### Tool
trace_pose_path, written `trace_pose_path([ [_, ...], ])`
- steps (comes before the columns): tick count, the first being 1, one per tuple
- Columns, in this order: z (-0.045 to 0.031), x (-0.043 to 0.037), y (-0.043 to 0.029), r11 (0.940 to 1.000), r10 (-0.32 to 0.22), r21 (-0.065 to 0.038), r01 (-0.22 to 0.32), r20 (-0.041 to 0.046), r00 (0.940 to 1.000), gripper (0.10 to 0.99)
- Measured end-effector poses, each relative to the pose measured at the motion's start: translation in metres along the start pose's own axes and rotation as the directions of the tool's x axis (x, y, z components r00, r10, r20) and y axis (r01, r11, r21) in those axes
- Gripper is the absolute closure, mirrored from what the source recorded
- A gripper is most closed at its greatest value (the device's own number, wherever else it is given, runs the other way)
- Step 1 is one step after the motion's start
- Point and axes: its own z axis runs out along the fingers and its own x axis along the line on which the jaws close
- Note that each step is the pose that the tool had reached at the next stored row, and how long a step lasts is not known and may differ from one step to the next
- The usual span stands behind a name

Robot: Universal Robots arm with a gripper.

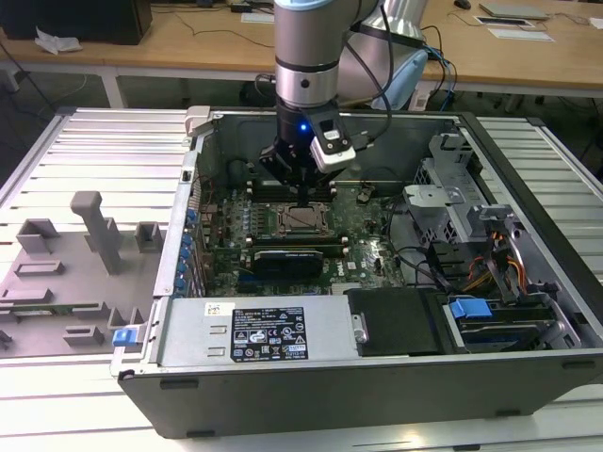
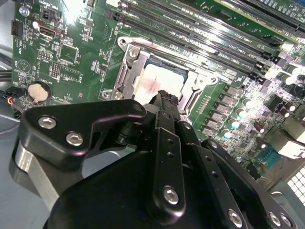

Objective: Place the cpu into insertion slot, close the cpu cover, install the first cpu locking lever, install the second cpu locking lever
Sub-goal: 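Install the second cpu locking lever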

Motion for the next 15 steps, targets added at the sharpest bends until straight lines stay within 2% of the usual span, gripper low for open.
trace_pose_path([
  [7, -0.0144, -0.0007, -0.0003, 1.0000, 0.000, 0.001, 0.000, 0.0003, 1.0000, 0.980],
  [10, -0.0161, -0.0008, -0.0003, 1.0000, 0.000, 0.001, 0.000, 0.0004, 1.0000, 0.980],
  [15, -0.0158, -0.0021, -0.0132, 1.0000, 0.000, -0.004, 0.000, -0.0004, 1.0000, 0.980],
])
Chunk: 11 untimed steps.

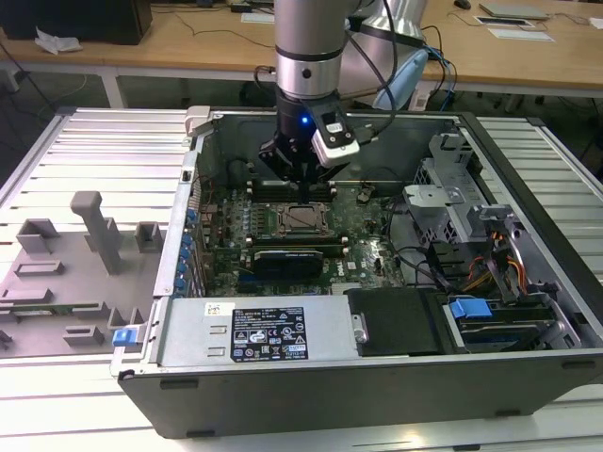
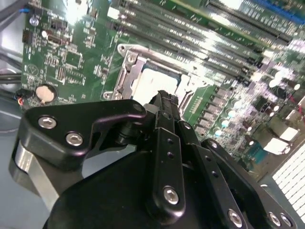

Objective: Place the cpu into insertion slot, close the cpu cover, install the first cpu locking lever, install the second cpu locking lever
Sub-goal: 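Install the second cpu locking lever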

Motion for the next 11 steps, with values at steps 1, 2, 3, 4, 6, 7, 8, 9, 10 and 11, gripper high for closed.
trace_pose_path([
  [1, 0.0001, -0.0003, -0.0025, 1.0000, 0.000, -0.001, 0.000, -0.0002, 1.0000, 0.980],
  [2, 0.0001, -0.0005, -0.0045, 1.0000, 0.000, -0.003, 0.000, -0.0004, 1.0000, 0.980],
  [3, 0.0002, -0.0010, -0.0090, 1.0000, 0.000, -0.006, 0.000, -0.0008, 1.0000, 0.980],
  [4, 0.0003, -0.0015, -0.0134, 0.9999, 0.001, -0.010, -0.001, -0.0015, 1.0000, 0.980],
  [6, 0.0009, -0.0023, -0.0214, 0.9998, 0.001, -0.020, -0.001, -0.0029, 1.0000, 0.980],
  [7, 0.0013, -0.0023, -0.0226, 0.9997, 0.001, -0.022, -0.001, -0.0031, 1.0000, 0.980],
  [8, 0.0018, -0.0023, -0.0242, 0.9997, 0.001, -0.025, -0.001, -0.0036, 1.0000, 0.980],
  [9, 0.0023, -0.0022, -0.0257, 0.9996, 0.001, -0.028, -0.001, -0.0040, 1.0000, 0.980],
  [10, 0.0028, -0.0022, -0.0274, 0.9995, 0.001, -0.031, -0.002, -0.0045, 1.0000, 0.980],
  [11, 0.0038, -0.0020, -0.0292, 0.9994, 0.002, -0.035, -0.002, -0.0051, 1.0000, 0.980],
])
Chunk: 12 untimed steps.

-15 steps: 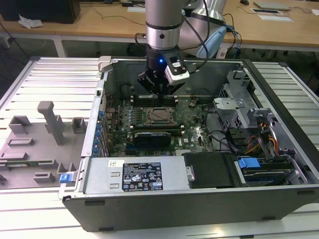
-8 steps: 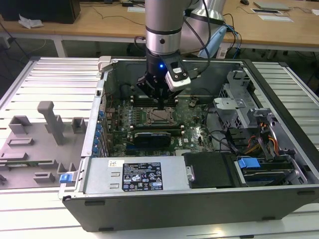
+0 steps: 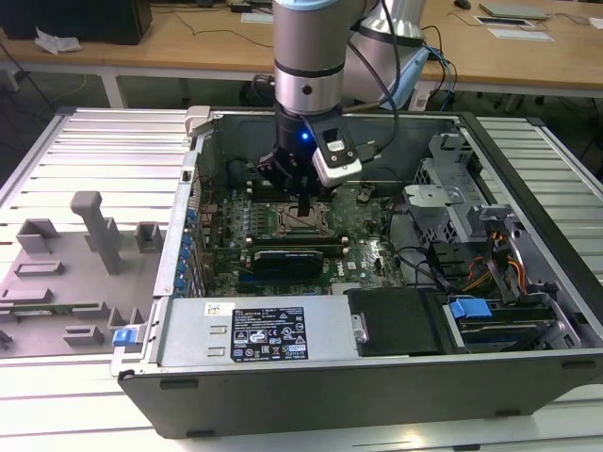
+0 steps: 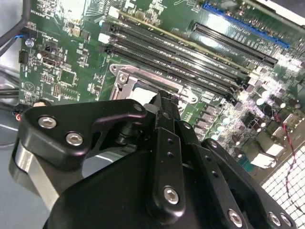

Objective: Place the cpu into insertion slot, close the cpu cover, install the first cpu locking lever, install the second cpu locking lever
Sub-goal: 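Install the second cpu locking lever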

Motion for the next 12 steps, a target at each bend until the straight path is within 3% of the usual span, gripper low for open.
trace_pose_path([
  [7, 0.0077, 0.0043, -0.0081, 0.9997, 0.001, -0.026, -0.001, -0.0036, 1.0000, 0.980],
  [12, 0.0162, 0.0084, -0.0103, 0.9996, 0.001, -0.030, -0.002, -0.0042, 1.0000, 0.980],
])
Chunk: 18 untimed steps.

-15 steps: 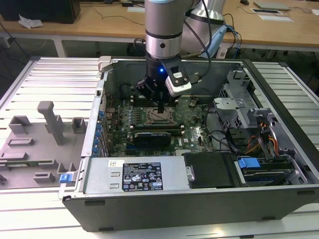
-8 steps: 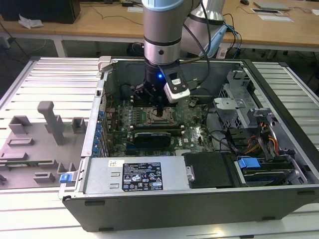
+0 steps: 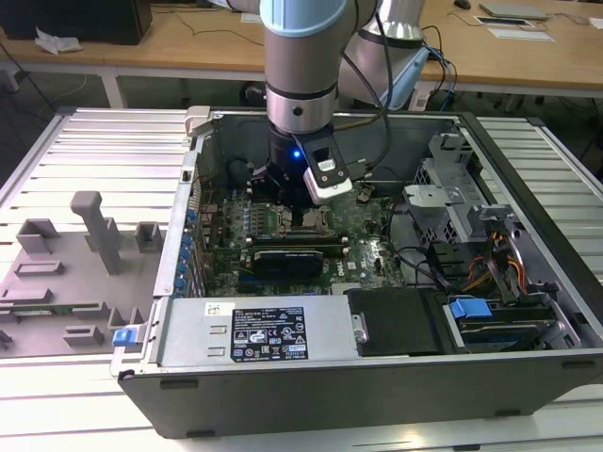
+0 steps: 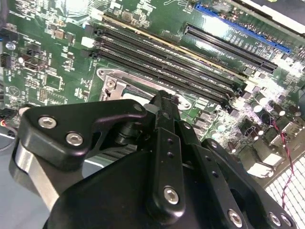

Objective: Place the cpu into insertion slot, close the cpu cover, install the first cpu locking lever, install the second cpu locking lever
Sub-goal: 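Install the second cpu locking lever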

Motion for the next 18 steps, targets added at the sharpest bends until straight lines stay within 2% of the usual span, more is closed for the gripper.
trace_pose_path([
  [2, 0.0040, 0.0006, -0.0015, 1.0000, 0.001, -0.001, -0.001, -0.0002, 1.0000, 0.980],
  [9, 0.0095, 0.0076, -0.0035, 1.0000, 0.007, -0.004, -0.007, -0.0004, 1.0000, 0.980],
  [12, 0.0103, 0.0081, -0.0084, 0.9999, 0.007, -0.010, -0.007, -0.0012, 1.0000, 0.980],
  [13, 0.0107, 0.0081, -0.0100, 0.9998, 0.008, -0.020, -0.008, -0.0027, 1.0000, 0.980],
  [15, 0.0111, 0.0092, -0.0110, 0.9987, 0.009, -0.050, -0.009, -0.0067, 0.9999, 0.980],
  [18, 0.0116, 0.0104, -0.0126, 0.9970, 0.010, -0.077, -0.011, -0.0101, 0.9999, 0.980],
])
